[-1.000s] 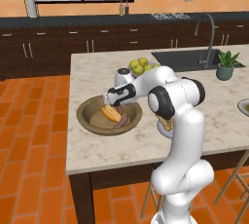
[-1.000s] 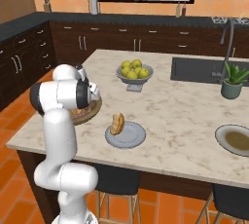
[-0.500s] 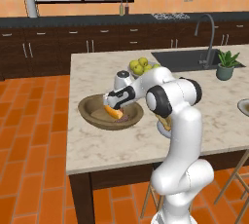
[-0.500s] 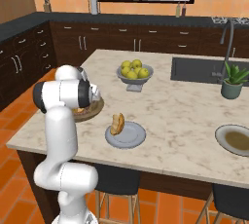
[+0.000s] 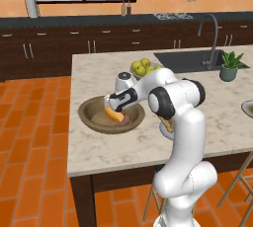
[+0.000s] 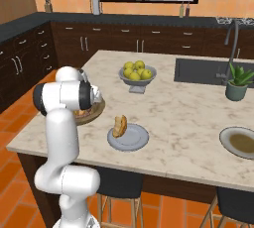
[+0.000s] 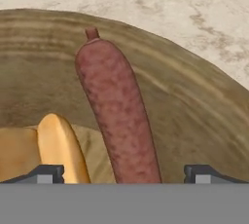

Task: Place one bun and one sausage from the bowl on each plate.

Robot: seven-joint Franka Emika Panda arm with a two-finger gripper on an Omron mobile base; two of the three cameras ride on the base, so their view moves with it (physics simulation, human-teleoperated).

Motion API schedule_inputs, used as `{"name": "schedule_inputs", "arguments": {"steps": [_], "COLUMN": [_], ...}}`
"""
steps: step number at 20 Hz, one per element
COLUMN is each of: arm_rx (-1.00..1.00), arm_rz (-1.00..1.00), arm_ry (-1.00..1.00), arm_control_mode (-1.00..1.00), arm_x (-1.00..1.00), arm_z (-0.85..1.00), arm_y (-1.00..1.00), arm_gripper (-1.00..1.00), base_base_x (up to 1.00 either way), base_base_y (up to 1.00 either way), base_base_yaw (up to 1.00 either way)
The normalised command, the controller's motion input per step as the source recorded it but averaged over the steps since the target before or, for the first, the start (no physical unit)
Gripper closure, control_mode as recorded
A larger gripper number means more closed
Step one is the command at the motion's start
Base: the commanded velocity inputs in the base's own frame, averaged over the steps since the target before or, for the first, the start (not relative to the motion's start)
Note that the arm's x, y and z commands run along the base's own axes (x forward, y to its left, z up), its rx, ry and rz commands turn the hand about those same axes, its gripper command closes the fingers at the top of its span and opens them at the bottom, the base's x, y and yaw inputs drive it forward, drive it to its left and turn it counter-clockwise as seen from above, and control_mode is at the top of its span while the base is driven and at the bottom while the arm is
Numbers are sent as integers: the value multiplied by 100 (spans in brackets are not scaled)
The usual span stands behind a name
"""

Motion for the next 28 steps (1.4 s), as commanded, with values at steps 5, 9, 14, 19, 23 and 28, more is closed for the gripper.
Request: {"name": "schedule_inputs", "arguments": {"steps": [5, 9, 14, 19, 23, 28], "arm_rx": [0, 0, 0, 0, 0, 0], "arm_rz": [0, 0, 0, 0, -5, -12], "arm_ry": [0, 0, -1, -2, -8, -4], "arm_control_mode": [-100, -100, -100, -100, -100, -100], "arm_x": [0, 0, 0, 0, 0, 0], "arm_z": [0, 0, 0, 0, 0, 3], "arm_y": [0, -2, -30, -23, -1, 0], "arm_gripper": [-100, -100, -100, -100, -100, -100], "base_base_x": [0, 0, 0, 0, 0, 0], "base_base_y": [0, 0, 0, 0, 0, 0], "base_base_yaw": [0, 0, 0, 0, 0, 0]}}
